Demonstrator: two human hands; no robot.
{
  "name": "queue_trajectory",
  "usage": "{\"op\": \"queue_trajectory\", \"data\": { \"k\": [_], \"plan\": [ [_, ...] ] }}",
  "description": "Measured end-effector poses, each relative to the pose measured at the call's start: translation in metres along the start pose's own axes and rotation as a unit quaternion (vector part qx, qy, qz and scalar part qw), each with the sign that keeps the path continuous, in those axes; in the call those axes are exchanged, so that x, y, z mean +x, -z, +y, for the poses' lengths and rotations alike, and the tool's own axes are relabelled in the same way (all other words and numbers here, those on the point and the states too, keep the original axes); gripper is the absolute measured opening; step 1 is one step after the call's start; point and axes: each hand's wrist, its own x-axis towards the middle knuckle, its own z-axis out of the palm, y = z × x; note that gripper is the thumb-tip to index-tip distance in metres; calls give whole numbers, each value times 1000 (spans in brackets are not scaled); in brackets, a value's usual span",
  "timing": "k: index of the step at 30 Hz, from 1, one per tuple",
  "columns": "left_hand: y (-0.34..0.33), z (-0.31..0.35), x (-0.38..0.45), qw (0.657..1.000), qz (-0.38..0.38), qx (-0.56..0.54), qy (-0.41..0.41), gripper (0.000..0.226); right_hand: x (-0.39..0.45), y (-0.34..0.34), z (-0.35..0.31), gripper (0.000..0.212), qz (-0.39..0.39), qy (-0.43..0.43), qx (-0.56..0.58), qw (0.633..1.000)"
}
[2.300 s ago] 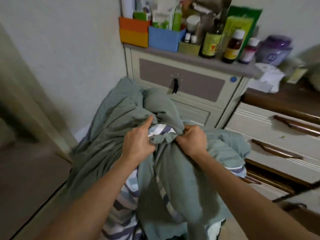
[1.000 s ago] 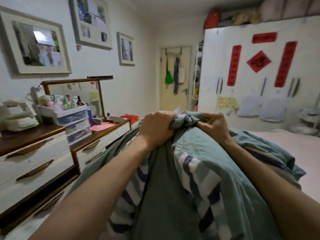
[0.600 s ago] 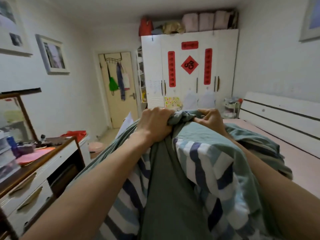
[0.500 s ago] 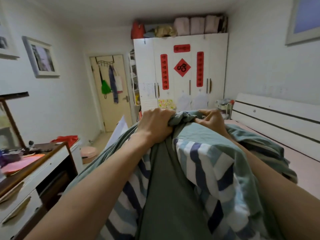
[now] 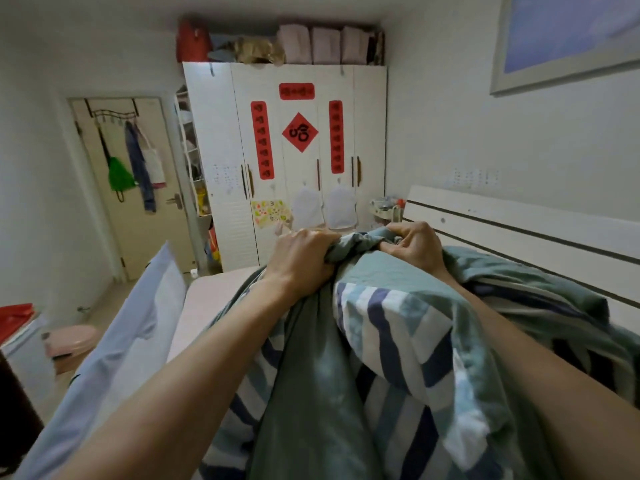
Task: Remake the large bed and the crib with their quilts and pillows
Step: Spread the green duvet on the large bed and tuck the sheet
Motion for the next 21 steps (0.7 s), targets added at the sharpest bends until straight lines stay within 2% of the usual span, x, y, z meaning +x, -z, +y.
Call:
{"op": "queue_trajectory", "data": {
  "k": [8,15,21],
  "plan": [
    [-107,-67,77,998,-44,-23,46,14,99,-88,89,12,-45,-34,-12,998],
    [-175,-159,129,996,-24,17,88,15,195,-186,129,8,-117,2,14,993],
    [-249,-234,170,992,-37,28,117,21,263,-270,181,16,-185,3,-25,982]
  ]
}}
